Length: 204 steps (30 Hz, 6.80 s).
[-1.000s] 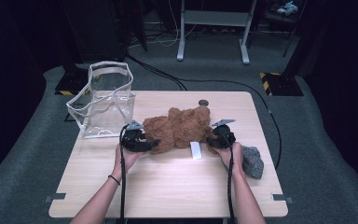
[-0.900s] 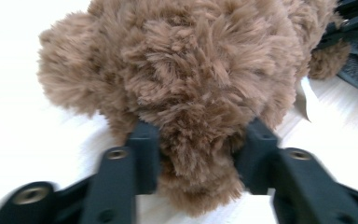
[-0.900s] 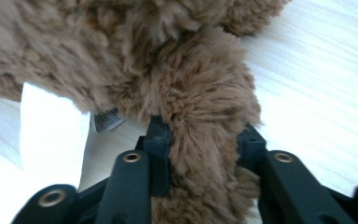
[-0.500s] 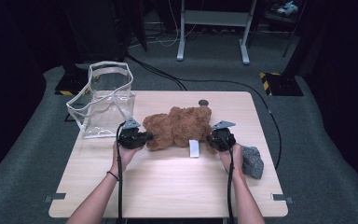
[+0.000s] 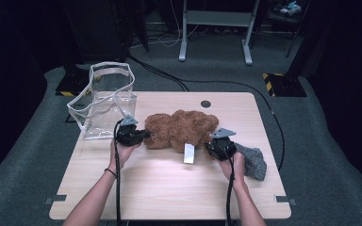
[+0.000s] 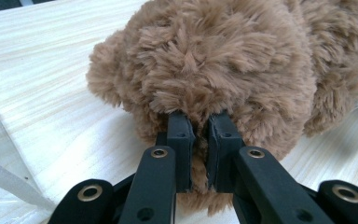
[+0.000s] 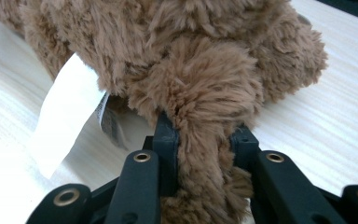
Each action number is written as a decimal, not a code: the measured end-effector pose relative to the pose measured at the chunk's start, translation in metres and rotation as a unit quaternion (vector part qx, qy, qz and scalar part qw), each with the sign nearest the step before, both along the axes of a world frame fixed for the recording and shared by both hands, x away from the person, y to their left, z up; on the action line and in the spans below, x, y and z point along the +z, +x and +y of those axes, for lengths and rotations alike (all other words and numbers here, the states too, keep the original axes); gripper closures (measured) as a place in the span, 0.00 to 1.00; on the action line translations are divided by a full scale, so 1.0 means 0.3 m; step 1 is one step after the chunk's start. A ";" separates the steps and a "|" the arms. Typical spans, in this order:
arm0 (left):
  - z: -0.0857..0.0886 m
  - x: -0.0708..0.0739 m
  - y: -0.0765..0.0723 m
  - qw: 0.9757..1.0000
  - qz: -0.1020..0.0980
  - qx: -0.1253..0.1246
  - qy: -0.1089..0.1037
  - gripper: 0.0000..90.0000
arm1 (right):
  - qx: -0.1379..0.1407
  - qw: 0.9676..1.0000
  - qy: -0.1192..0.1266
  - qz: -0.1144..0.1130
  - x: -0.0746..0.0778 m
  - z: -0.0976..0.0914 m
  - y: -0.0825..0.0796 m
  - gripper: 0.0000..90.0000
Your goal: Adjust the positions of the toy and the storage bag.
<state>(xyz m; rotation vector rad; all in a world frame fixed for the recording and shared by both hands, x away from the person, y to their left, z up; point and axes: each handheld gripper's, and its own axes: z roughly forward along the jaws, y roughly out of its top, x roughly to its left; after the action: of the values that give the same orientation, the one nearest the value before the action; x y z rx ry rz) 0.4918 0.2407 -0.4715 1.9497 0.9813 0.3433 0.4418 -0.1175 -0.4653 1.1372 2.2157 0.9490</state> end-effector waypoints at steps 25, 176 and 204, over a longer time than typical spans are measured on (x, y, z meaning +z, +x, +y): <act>0.010 0.010 0.032 1.000 0.013 0.028 0.000 0.72 | 0.026 0.997 0.022 0.067 -0.085 0.026 -0.078 0.71; -0.004 0.124 -0.028 0.989 0.122 0.081 -0.015 0.15 | -0.139 0.989 0.043 0.026 -0.026 -0.236 -0.120 0.11; -0.195 0.050 0.003 0.984 0.151 0.088 -0.030 0.15 | -0.195 0.980 0.037 0.033 -0.145 -0.312 -0.122 0.15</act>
<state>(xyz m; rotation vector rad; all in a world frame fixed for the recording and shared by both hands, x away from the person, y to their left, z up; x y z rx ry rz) 0.4926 0.1821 -0.4566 1.8980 1.3506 0.1146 0.4052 -0.2111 -0.5089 1.5844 1.9137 0.8392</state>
